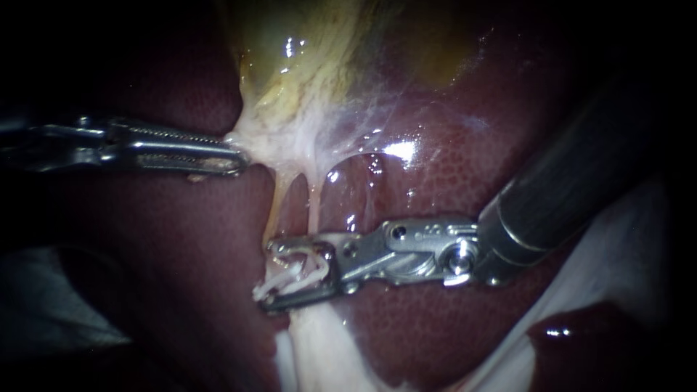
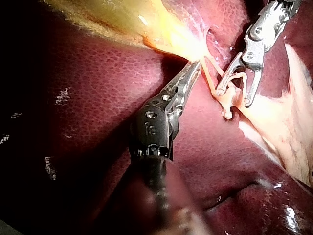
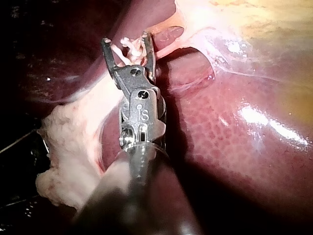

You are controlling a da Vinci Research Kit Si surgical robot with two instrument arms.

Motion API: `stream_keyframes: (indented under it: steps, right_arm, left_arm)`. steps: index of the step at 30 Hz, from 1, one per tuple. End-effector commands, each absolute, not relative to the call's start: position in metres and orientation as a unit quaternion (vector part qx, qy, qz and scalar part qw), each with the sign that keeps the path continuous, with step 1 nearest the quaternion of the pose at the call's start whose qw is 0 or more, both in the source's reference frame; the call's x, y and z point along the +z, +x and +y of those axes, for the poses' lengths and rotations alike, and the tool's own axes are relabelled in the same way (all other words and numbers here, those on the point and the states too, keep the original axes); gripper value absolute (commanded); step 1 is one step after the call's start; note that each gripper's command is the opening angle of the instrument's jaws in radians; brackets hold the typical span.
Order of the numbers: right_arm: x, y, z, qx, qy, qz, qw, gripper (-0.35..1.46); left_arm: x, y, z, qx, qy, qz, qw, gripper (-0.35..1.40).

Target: Clipping second clip left tube

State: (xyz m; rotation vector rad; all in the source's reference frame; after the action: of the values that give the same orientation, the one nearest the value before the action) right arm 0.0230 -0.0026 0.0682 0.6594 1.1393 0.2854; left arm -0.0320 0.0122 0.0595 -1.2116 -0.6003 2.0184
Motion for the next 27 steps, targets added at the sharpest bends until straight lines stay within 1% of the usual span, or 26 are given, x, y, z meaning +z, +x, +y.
stream_keyframes:
  steps: [1, 10, 13, 17, 21, 27]
  right_arm:
    - [0.0682, 0.0230, -0.0026, 0.132, 0.305, 0.528, 0.782, 0.50]
    - [0.0677, 0.0227, -0.0028, 0.130, 0.308, 0.528, 0.781, 0.50]
    - [0.0672, 0.0222, -0.0025, 0.128, 0.309, 0.534, 0.776, 0.50]
    - [0.0663, 0.0213, -0.0017, 0.138, 0.318, 0.543, 0.765, 0.50]
    - [0.0656, 0.0201, -0.0010, 0.148, 0.327, 0.544, 0.758, 0.50]
    - [0.0658, 0.0190, -0.0007, 0.159, 0.336, 0.544, 0.752, 0.50]
  left_arm:
    - [0.0595, -0.0320, 0.0122, 0.779, -0.468, -0.232, 0.348, -0.35]
    - [0.0595, -0.0320, 0.0122, 0.779, -0.468, -0.232, 0.348, -0.35]
    - [0.0595, -0.0319, 0.0122, 0.779, -0.468, -0.232, 0.348, -0.35]
    - [0.0595, -0.0318, 0.0122, 0.779, -0.468, -0.232, 0.348, -0.35]
    - [0.0595, -0.0318, 0.0122, 0.779, -0.468, -0.232, 0.348, -0.35]
    - [0.0595, -0.0318, 0.0121, 0.779, -0.468, -0.232, 0.348, -0.35]
